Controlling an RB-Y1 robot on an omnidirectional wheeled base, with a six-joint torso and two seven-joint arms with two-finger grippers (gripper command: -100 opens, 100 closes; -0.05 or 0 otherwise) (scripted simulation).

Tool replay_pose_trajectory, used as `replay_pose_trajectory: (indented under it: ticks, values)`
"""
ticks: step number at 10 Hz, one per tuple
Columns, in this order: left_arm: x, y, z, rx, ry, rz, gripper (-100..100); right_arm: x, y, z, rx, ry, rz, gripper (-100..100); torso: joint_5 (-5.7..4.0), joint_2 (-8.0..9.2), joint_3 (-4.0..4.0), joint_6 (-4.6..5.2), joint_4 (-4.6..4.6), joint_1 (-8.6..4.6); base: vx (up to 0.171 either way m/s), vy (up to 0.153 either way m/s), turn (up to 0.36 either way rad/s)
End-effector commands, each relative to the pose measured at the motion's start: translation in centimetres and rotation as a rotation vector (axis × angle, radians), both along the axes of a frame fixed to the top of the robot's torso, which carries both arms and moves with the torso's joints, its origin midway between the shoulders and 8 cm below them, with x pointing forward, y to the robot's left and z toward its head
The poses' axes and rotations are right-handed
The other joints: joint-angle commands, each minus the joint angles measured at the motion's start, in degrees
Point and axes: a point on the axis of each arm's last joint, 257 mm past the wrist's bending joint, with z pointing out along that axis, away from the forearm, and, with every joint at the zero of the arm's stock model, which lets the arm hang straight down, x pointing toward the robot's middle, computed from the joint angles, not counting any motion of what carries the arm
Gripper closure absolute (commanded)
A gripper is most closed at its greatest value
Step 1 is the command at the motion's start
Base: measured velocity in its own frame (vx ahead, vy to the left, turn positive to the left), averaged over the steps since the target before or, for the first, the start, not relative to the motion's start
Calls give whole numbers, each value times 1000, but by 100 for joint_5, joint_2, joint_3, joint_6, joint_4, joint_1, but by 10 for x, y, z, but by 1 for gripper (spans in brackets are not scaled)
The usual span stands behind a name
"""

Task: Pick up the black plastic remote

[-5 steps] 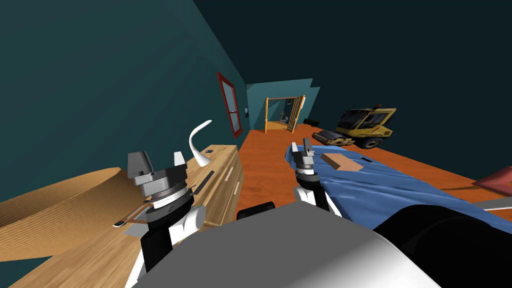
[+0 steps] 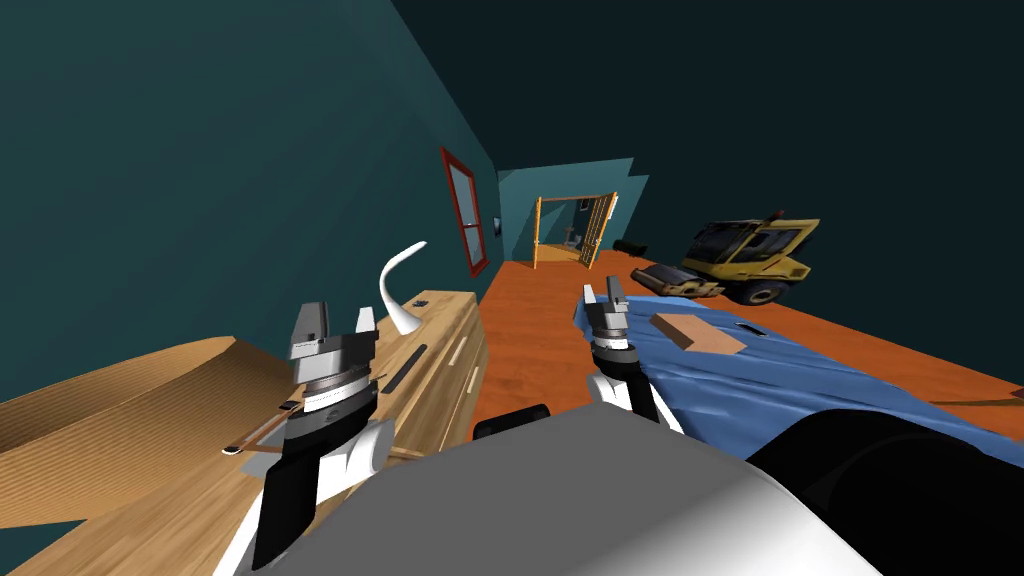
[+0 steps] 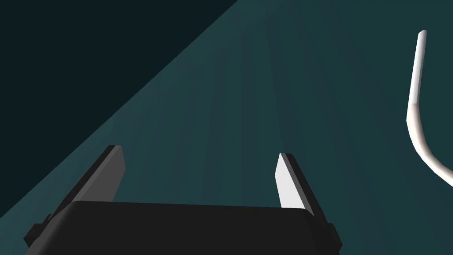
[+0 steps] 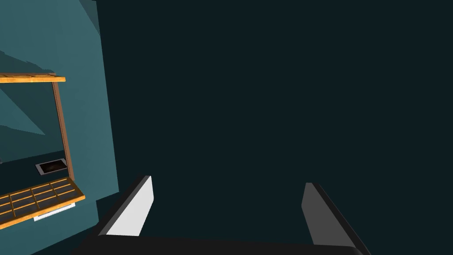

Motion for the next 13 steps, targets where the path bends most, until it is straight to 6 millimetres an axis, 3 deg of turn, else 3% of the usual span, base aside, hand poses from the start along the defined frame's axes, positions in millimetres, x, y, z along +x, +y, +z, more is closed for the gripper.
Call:
replay_pose_trajectory:
  ticks: [1,6,13]
  values:
    - [9,7,-12,-6,67,-22,-100,0,0,0,0,0,0,0,0,0,0,0,0,0,103,-95,100]
    - [27,25,-36,-31,193,-36,-100,0,0,0,0,0,0,0,0,12,6,0,2,1,65,-67,59]
    - [48,68,-77,-109,414,-55,-100,0,0,0,0,0,0,0,-1,3,1,3,0,0,82,-75,79]
